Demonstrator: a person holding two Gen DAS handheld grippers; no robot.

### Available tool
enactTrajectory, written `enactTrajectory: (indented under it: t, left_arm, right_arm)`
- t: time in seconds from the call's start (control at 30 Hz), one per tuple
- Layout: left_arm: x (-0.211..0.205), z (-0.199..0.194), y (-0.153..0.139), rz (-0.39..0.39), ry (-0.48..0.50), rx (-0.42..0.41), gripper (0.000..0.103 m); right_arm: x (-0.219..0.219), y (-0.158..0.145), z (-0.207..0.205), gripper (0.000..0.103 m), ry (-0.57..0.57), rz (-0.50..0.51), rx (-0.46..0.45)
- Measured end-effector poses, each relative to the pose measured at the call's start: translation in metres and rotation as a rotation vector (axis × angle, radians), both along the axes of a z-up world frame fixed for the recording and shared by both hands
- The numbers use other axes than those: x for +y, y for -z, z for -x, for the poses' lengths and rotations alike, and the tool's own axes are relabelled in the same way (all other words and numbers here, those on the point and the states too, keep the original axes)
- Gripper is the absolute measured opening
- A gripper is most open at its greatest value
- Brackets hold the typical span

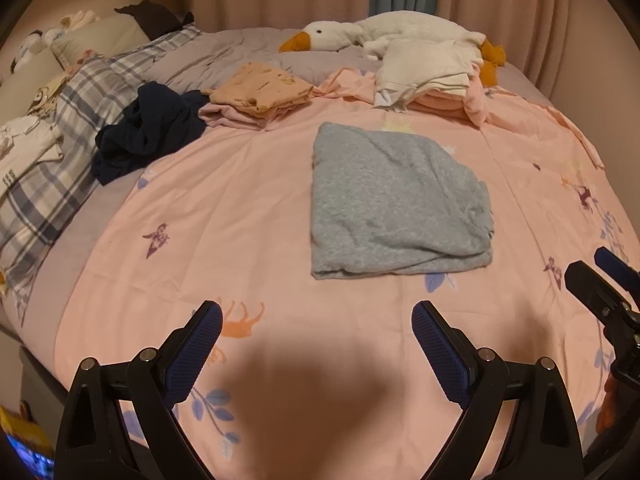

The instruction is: Fold small clothes

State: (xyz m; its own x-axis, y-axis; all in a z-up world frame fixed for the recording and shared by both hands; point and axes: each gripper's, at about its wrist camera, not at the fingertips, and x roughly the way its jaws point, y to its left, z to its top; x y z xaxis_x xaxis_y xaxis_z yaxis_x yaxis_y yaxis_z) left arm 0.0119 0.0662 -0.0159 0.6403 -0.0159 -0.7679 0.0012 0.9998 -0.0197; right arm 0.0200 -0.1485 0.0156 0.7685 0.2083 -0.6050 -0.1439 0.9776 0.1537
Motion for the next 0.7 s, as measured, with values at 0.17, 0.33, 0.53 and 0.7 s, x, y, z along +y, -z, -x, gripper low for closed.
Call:
enactTrajectory:
  t: [0.17,0.33,0.53,0.7]
  left_arm:
    - [0.0020,-0.0027,0.0016,-0.005,-0.002,0.010,0.095]
    - [0.0047,-0.0044,0.0030,-0.003,-0.003,0.017,0.095]
    - [0.0055,-0.0043,0.0036,-0.003,-0.001,0.019,0.095]
    - [0.0068,-0.0052,0.0054,-0.006,0.001,0.021,0.095]
  right_arm:
    - [0.0031,-0.0001,-0.0045,0.103,-0.003,0.003,0.007]
    - [0.0060,0.0007,-0.0062,0.103,-0.007,-0.002,0.015]
    - [0.0085,0.0036,-0.0080,0.103,-0.011,0.002,0.028]
    - [0.0086,0.0054,-0.0092,0.103,-0.012,0.000,0.038]
